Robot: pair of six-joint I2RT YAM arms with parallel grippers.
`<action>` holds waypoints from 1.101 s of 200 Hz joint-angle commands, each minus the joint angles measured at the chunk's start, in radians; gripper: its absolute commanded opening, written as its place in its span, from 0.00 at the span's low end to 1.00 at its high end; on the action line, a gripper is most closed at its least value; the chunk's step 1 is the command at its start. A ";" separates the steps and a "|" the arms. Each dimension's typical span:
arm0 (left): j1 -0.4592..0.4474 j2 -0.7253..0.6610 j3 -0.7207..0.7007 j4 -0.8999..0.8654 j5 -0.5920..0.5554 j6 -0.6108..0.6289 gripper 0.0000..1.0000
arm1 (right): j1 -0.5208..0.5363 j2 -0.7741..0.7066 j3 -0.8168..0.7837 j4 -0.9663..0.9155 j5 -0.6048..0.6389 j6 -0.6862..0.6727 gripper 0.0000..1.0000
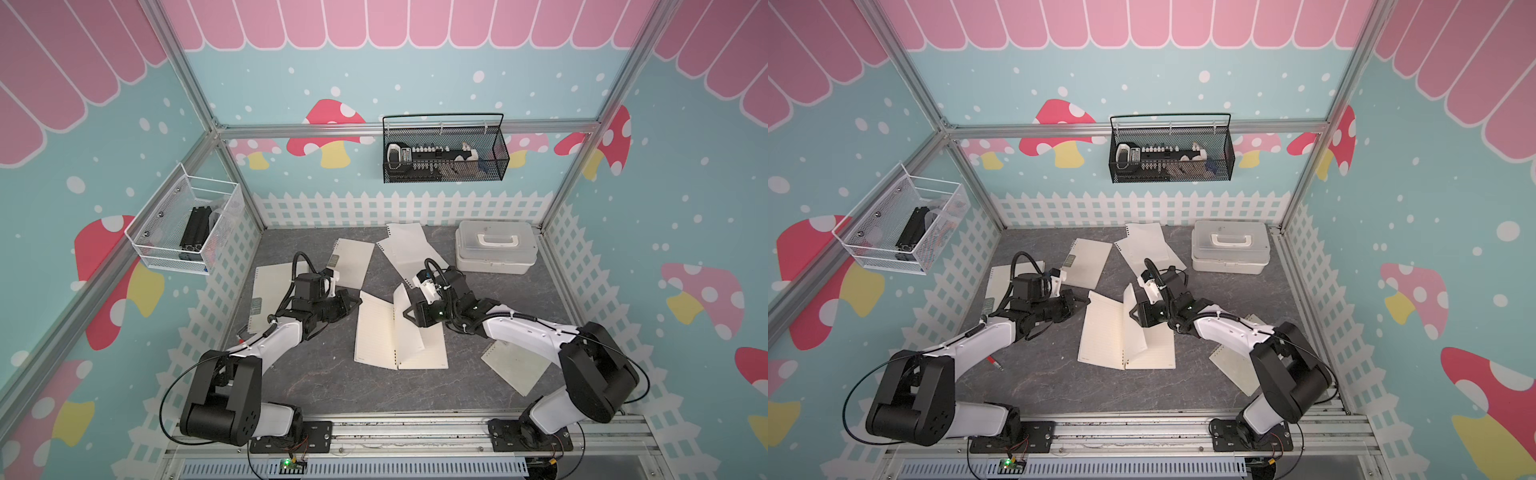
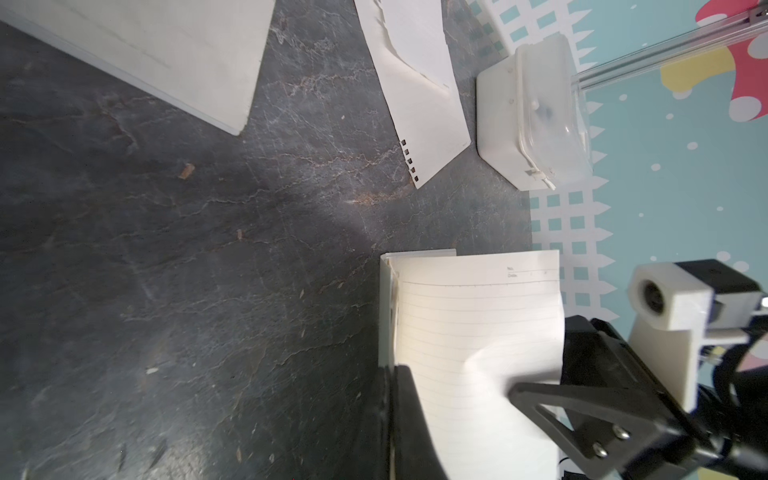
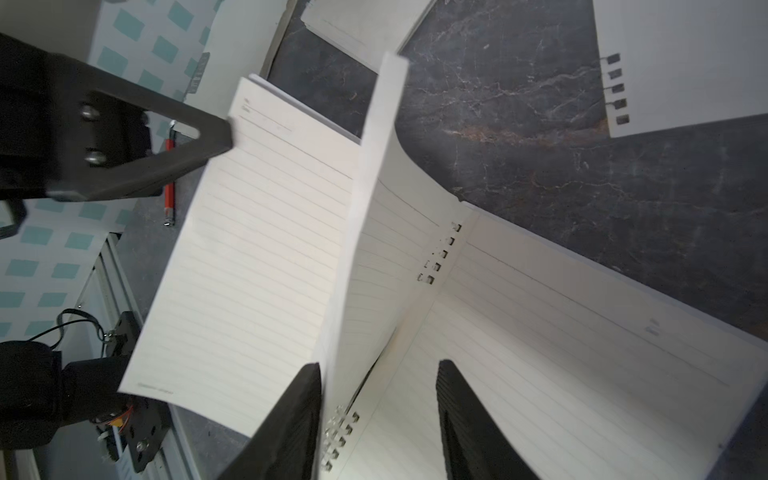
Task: Tear off pages from different notebooks
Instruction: Tear off the paper from the notebook.
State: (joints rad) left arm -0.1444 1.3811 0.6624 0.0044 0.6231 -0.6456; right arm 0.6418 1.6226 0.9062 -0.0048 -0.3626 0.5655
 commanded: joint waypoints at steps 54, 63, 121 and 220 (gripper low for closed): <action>-0.022 0.009 -0.009 0.108 0.040 -0.089 0.03 | -0.022 0.088 0.018 0.004 0.038 0.093 0.44; -0.036 0.031 -0.003 0.129 0.052 -0.103 0.10 | -0.023 0.104 0.019 0.003 0.045 0.093 0.44; -0.060 0.104 0.015 0.155 0.064 -0.114 0.34 | -0.030 0.111 0.009 0.011 0.053 0.082 0.40; -0.062 0.001 0.081 -0.086 -0.071 -0.006 0.00 | -0.050 -0.053 -0.005 0.039 -0.087 0.117 0.65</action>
State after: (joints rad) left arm -0.2054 1.4452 0.7040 0.0086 0.6113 -0.7013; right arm 0.5964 1.6039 0.9005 0.0124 -0.3943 0.6571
